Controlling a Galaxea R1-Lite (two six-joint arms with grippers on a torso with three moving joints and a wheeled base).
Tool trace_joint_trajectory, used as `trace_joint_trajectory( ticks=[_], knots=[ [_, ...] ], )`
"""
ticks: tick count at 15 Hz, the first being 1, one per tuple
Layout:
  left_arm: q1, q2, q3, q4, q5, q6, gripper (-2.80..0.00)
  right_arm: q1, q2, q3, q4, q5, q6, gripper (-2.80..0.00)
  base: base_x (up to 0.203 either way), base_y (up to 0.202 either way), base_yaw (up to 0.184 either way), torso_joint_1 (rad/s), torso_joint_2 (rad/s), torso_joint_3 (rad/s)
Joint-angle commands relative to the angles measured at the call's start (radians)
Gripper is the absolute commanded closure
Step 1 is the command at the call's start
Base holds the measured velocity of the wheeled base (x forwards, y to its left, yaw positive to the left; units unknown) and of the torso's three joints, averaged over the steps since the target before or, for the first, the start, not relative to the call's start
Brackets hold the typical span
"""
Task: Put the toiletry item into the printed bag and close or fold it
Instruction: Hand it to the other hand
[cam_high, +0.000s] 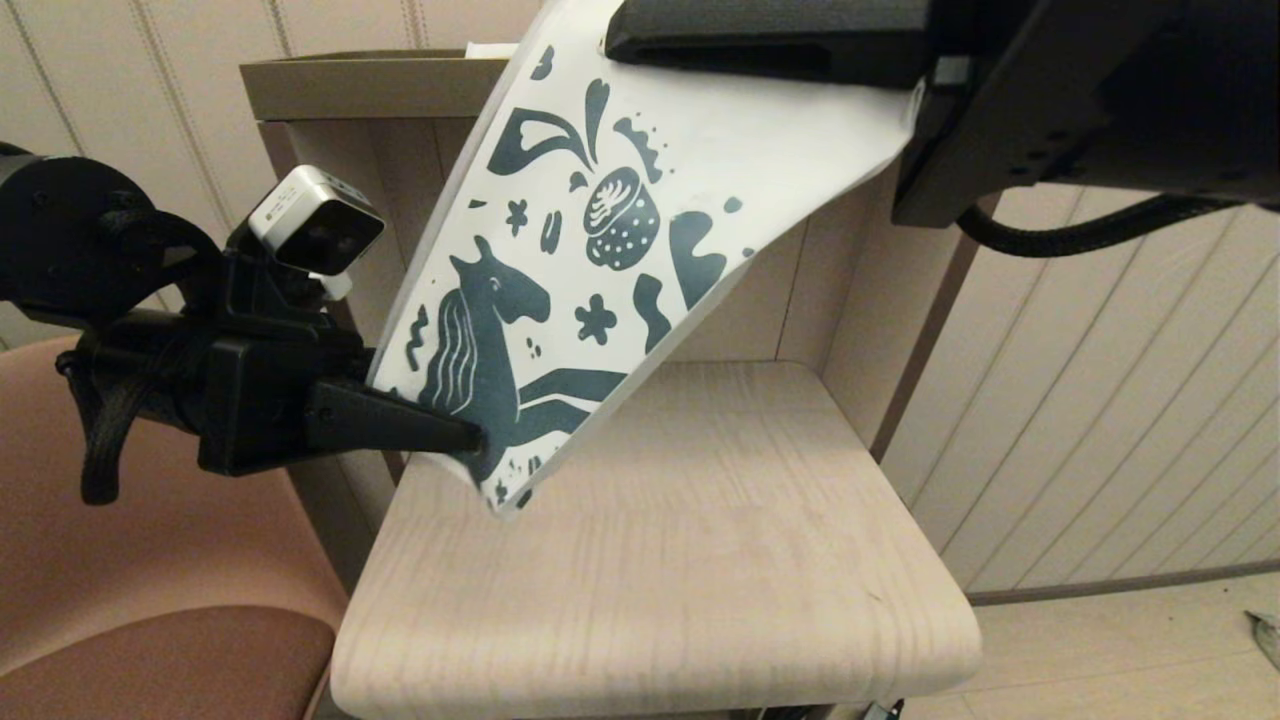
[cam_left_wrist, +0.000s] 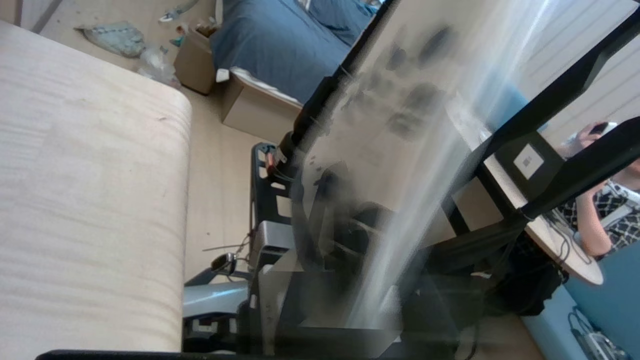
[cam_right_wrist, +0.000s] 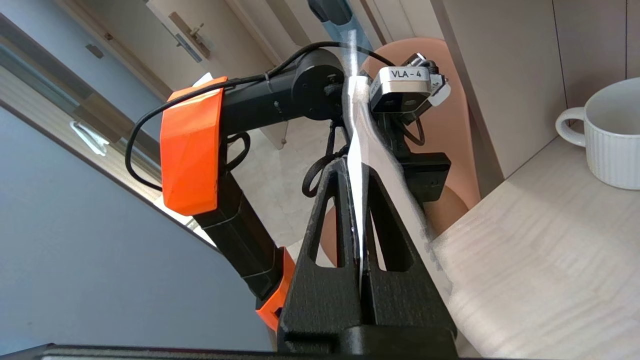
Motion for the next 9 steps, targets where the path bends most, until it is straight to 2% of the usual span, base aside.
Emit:
trace_joint_trajectory(
  ticks=[1,9],
  knots=[
    [-0.002,0.001,-0.003,0.006,-0.022,0.005,0.00,0.001,0.002,0.000,0.000,0.002,0.001,0.00,0.000,0.000,0.000,0.000,0.00,0.000],
    [0.000,-0.015,-0.003,0.006,-0.021,0.005,0.00,0.000,0.002,0.020,0.000,0.002,-0.022,0.00,0.000,0.000,0.000,0.000,0.00,0.000]
  ],
)
